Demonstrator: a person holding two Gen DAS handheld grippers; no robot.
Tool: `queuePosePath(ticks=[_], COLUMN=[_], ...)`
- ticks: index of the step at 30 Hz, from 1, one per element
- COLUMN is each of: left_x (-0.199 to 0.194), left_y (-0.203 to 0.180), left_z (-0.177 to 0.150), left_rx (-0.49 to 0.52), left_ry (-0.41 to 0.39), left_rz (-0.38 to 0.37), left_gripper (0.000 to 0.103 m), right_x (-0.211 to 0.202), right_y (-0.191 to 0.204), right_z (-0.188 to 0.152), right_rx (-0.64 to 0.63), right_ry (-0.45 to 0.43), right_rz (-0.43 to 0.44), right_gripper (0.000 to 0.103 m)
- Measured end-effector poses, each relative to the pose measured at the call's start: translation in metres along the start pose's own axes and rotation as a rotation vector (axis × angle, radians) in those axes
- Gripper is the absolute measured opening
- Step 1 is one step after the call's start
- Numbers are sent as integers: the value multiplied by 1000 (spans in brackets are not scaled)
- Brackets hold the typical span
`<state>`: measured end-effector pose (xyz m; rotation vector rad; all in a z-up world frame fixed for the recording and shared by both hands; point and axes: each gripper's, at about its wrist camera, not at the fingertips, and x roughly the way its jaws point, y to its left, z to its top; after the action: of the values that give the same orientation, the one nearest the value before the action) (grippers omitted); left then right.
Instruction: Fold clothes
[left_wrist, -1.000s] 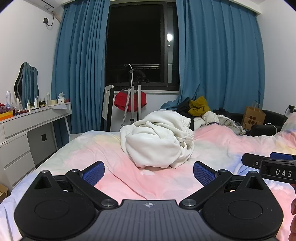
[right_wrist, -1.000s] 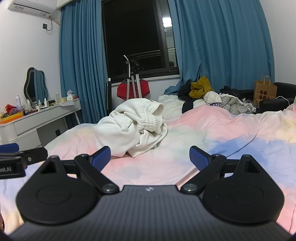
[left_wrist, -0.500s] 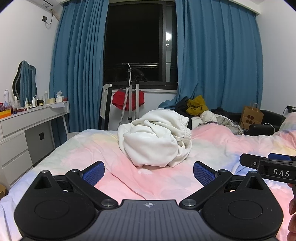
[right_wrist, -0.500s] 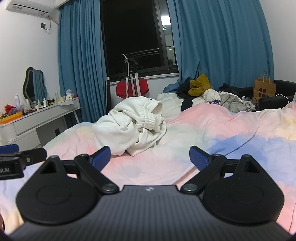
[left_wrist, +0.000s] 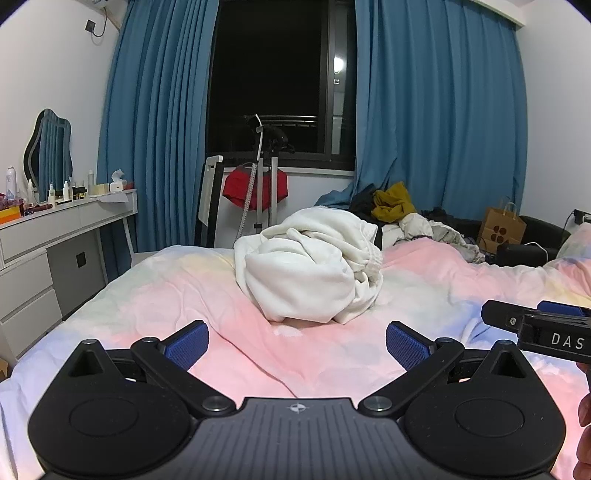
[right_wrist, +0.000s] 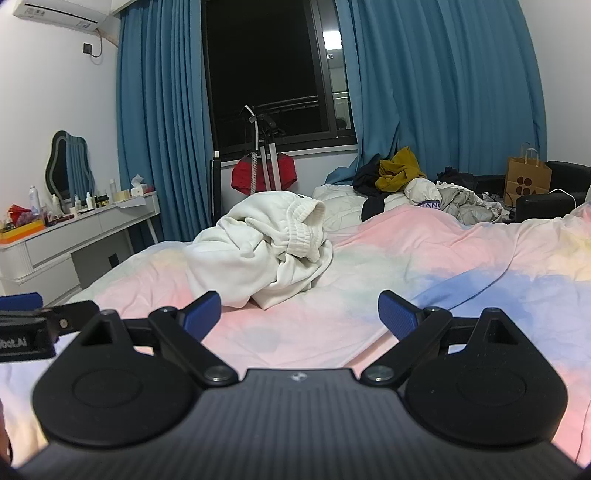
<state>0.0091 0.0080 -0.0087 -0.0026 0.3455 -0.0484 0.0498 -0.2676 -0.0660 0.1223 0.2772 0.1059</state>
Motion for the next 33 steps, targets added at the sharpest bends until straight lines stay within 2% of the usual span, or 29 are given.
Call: queuePosePath(ticks=[6,13,17,23,30,33], left_x=[9,68,134,254,401,448], left_y=[-1,-25,-61,-116,-168,-185], left_z=[-2,23,54,94,128,129], left_rx=[19,103,233,363,477,550], left_ry=[14,55,43,62,122,160], left_rz=[-27,-49,-41,-19,42,128], left_gripper=[103,103,102,100,97,81], right_x=[-1,0,14,51,94,106], right_y=[-1,-13,-22,-37,-66,-72], right_z=[1,3,-2,-12,-32,-42], right_rx=[-4,19,3,32,136,164], right_ry=[11,-5,-10,3,86,121], right_rz=[-43,-126,-188,-241,-237,-226], right_gripper=[93,94,94,94,94,94])
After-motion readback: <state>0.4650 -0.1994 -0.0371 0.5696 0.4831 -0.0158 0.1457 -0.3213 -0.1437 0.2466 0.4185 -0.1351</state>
